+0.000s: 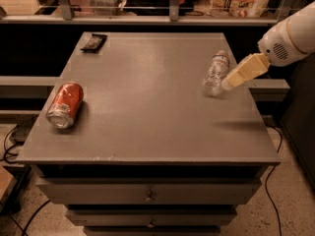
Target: Move water bottle near coke can
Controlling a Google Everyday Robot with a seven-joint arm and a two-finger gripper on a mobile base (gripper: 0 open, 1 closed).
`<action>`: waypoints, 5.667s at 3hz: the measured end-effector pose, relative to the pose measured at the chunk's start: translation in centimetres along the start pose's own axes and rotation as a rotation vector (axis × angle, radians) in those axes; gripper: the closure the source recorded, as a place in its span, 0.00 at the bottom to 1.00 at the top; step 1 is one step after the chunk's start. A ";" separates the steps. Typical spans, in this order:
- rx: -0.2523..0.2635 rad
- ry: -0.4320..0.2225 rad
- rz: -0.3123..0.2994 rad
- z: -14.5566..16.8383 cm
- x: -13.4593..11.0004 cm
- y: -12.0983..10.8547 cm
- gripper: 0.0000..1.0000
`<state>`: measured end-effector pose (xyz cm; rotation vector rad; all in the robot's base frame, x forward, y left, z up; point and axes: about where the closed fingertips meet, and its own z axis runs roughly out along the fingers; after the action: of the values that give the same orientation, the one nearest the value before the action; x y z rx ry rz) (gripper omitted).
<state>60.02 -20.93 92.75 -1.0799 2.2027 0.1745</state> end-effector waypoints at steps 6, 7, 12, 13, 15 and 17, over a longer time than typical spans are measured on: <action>-0.189 -0.084 0.245 12.6 -1.4 0.4 0.26; -0.174 -0.047 0.216 13.1 -1.6 0.5 0.49; -0.195 -0.059 -0.223 9.3 -10.3 8.1 1.00; -0.281 -0.085 -0.293 9.9 -11.6 12.5 1.00; -0.438 -0.092 -0.376 11.8 -12.7 20.0 0.75; -0.449 -0.054 -0.311 13.9 -11.4 20.2 0.29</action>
Offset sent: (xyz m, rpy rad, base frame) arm 0.0485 0.0202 -0.0624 0.4189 0.1058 -0.0983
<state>57.02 5.07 85.80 -1.6234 1.9609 0.5718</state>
